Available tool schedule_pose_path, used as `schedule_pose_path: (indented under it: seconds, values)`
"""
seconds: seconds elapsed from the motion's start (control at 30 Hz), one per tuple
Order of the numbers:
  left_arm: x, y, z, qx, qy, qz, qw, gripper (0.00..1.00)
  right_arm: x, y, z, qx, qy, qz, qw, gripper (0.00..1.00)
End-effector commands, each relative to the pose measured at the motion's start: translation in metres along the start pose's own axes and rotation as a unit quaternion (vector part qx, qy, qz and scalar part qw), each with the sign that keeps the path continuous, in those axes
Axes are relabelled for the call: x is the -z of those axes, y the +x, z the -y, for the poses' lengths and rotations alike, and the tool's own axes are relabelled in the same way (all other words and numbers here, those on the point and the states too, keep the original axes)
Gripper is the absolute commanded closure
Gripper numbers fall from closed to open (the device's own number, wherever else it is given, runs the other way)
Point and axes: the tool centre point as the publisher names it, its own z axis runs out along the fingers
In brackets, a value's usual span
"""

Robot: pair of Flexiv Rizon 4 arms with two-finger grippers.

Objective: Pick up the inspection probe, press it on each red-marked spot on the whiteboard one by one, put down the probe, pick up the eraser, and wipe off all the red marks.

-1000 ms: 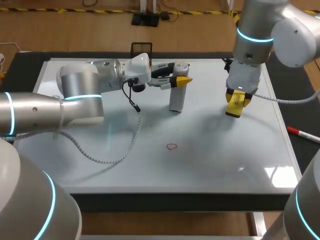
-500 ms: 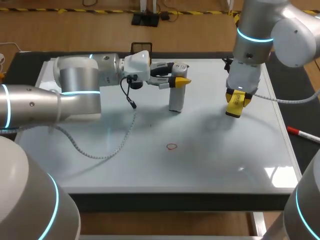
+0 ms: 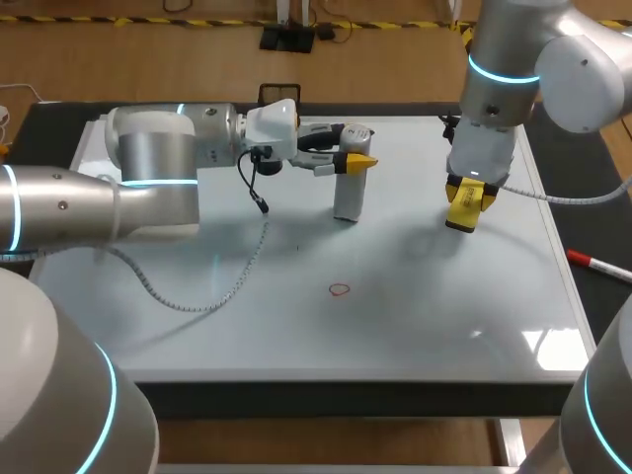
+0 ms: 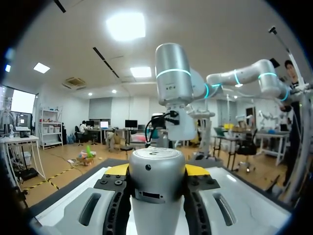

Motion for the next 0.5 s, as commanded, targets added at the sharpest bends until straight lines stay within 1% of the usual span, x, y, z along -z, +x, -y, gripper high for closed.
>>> schedule_pose_path:
  seconds: [0.03,0.27,0.5]
  values:
    - [0.0,0.0,0.003,-0.001,0.004,0.0,1.0,1.0,0.001,0.0,0.0,0.001,0.001,-0.001,1.0,1.0]
    - [0.004,-0.002,0.021,-0.014,0.014,0.0,1.0,1.0,0.001,0.0,0.0,0.001,0.001,-0.001,1.0,1.0]
    - [0.019,-0.007,0.035,-0.019,0.025,0.007,0.999,1.0,0.001,0.0,0.0,0.001,0.001,-0.001,1.0,1.0]
